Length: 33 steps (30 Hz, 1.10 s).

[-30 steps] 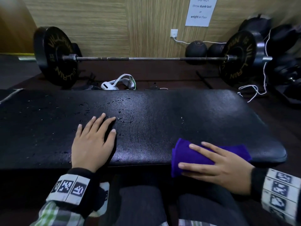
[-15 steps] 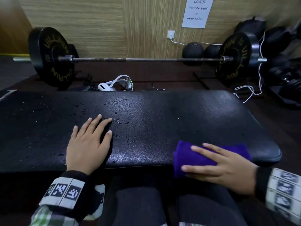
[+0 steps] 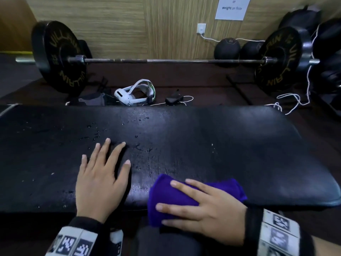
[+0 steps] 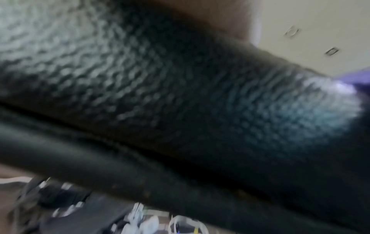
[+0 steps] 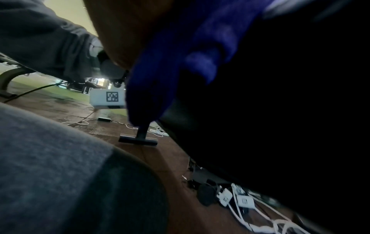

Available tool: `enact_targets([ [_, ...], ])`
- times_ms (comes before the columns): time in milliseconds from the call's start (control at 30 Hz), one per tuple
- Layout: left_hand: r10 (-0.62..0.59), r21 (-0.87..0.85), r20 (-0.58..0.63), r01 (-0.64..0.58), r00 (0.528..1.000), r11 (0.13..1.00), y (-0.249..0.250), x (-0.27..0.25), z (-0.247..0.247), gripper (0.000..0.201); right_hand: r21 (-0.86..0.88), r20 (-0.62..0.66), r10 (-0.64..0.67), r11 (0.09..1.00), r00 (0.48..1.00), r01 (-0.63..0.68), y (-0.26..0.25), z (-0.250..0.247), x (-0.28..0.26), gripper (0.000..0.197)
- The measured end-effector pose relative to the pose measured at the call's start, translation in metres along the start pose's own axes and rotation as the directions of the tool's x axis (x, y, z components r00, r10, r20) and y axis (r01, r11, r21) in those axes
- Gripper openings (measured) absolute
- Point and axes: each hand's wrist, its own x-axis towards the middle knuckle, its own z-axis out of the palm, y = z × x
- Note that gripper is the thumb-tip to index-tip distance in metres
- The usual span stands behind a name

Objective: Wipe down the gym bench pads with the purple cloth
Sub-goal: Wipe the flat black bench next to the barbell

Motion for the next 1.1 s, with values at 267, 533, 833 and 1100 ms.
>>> enact_targets([
  [267,-0.064,-0.031,0.097,0.067,0.993,0.997,0.011,0.004,-0.013,0.06,0.196,0.1,0.197,0.957,0.975,-0.213,0.026,-0.007,0.003,0.04],
  [533,-0.118,0.04,0.241,0.112,0.963,0.993,0.016,0.01,-0.016,0.067,0.357,0.544,0.473,0.616,0.693,-0.702,0.107,0.019,0.058,0.098],
  [833,-0.128,0.075,0.473,0.105,0.872,0.992,0.005,0.022,-0.026,0.077,0.227,0.74,0.503,0.439,0.447,-0.869,0.199,0.041,0.099,0.078],
  [1100,-0.126,0.086,0.488,0.096,0.864,0.992,0.002,0.021,-0.021,0.079,0.309,0.84,0.31,0.4,0.445,-0.863,0.238,0.076,0.175,0.046],
])
